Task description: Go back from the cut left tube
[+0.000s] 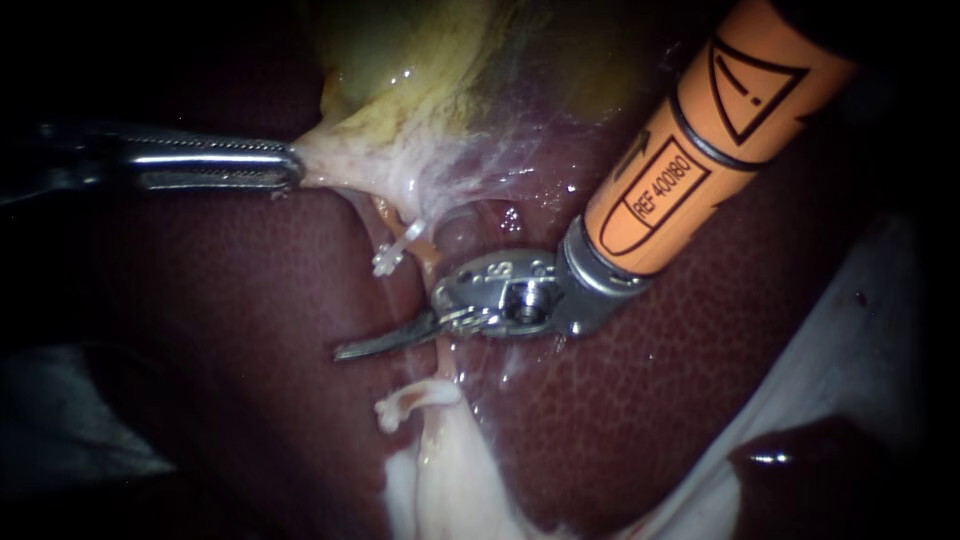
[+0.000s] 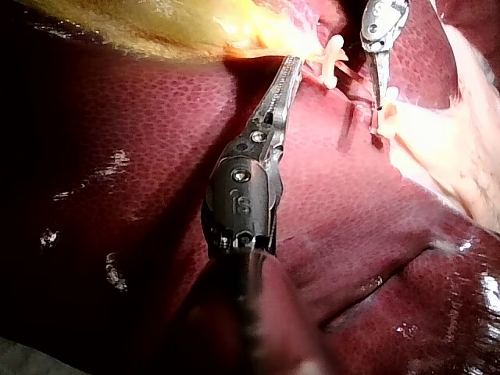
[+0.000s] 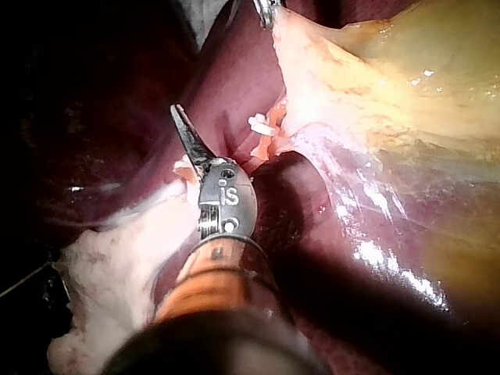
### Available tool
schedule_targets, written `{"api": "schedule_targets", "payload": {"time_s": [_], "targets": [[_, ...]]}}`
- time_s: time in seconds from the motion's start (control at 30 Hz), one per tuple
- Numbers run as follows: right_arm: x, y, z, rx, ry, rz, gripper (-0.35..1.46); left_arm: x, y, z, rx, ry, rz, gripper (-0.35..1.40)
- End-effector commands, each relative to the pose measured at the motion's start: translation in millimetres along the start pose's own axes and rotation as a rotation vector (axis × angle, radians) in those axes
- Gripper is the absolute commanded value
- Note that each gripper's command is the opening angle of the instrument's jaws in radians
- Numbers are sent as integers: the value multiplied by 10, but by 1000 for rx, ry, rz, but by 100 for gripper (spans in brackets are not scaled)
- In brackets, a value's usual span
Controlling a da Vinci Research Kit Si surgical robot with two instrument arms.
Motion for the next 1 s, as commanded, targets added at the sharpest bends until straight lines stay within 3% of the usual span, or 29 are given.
{"api": "schedule_targets", "payload": {"time_s": [0.03,0.07,0.13,0.2,0.3,0.53,0.67,0.83,0.93,1.0], "targets": [[0,0,1,7,2,1,-35,0,0,0,-1,0,0,-35],[0,0,2,8,5,0,-35,0,0,0,-1,0,0,-35],[2,1,5,10,5,1,44,0,0,0,-1,0,0,-35],[4,2,8,8,5,7,106,0,0,-1,-1,0,0,-35],[7,0,13,-6,12,31,135,0,-1,-1,-1,0,0,-35],[9,-19,2,-46,36,36,143,0,-1,-2,-2,0,0,-35],[6,-47,-25,-203,74,38,143,-1,-4,-2,-3,0,0,-35],[3,-74,-67,-361,72,-96,145,-2,-6,-2,-4,0,1,-35],[1,-83,-92,-429,40,-153,145,-2,-6,-2,-4,0,1,-35],[0,-89,-111,-471,-26,-193,145,-2,-6,-2,-4,0,1,-35]]}}
